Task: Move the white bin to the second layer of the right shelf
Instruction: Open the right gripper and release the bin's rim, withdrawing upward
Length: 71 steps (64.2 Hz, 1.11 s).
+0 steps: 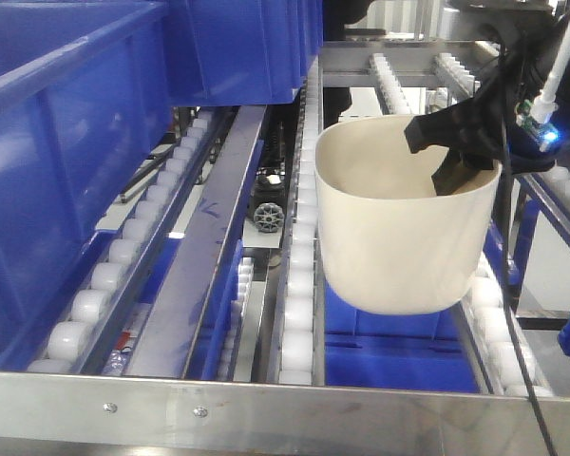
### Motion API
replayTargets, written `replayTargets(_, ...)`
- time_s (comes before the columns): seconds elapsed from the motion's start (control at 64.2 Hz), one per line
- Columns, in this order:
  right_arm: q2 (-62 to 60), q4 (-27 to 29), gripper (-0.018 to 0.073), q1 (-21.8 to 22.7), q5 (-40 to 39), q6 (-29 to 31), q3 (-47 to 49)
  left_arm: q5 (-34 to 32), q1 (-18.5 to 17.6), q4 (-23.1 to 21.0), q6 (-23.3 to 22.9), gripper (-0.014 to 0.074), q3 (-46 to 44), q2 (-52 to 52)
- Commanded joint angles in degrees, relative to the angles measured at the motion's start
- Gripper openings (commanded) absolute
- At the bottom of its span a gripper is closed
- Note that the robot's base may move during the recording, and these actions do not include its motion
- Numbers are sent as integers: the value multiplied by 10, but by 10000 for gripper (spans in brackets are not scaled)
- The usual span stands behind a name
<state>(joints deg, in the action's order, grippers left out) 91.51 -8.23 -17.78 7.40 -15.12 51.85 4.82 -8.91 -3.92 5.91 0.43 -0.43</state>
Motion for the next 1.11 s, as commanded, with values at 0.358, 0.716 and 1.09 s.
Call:
replayTargets(0.358, -19, -3, 422, 0, -50, -1, 19, -48, -2, -3, -2, 85, 21, -8)
replayTargets(0.716, -32, -3, 422, 0, -68, -1, 19, -48, -2, -3, -2, 85, 21, -8)
replayTargets(1.09, -108, -2, 418, 0, -49, -1, 19, -48, -2, -3, -2, 85, 21, -8)
